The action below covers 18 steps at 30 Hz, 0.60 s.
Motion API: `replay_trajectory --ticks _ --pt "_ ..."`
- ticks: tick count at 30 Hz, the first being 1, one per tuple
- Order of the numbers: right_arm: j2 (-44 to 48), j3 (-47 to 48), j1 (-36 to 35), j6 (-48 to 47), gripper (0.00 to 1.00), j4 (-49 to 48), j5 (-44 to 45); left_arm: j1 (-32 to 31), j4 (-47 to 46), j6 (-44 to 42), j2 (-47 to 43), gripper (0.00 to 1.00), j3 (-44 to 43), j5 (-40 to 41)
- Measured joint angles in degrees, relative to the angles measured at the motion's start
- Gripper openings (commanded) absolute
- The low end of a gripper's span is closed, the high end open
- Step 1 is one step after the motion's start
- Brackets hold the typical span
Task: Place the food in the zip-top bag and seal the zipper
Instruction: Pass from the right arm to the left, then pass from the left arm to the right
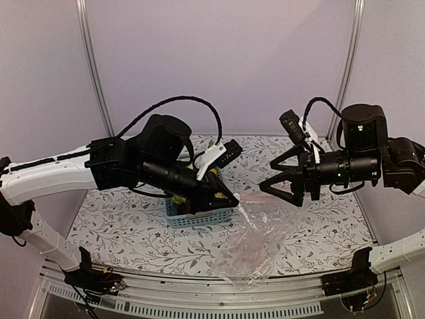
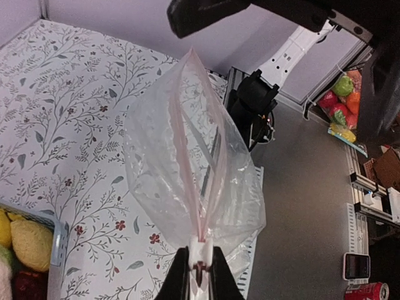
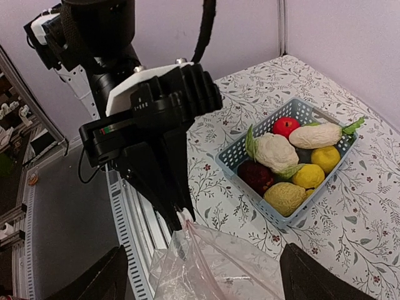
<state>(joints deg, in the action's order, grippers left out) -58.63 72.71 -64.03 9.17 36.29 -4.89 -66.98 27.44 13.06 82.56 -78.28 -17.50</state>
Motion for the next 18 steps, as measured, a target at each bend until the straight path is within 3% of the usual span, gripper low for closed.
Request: replay_trajectory --ticks 6,10,18 --pt "-6.7 0.4 0.0 -4.5 0.82 3.9 -7.2 0.0 1.2 0.1 1.7 0.01 0.0 -5.0" --pt "-8.0 -0.2 0.0 -5.8 0.73 4.8 -9.9 0.0 1.1 0.1 1.7 0.01 0.0 -7.6" --pt "-7.9 -2.3 0.0 -6.1 0.25 4.6 -12.8 0.1 0.7 0.3 1.7 0.03 0.0 -9.3"
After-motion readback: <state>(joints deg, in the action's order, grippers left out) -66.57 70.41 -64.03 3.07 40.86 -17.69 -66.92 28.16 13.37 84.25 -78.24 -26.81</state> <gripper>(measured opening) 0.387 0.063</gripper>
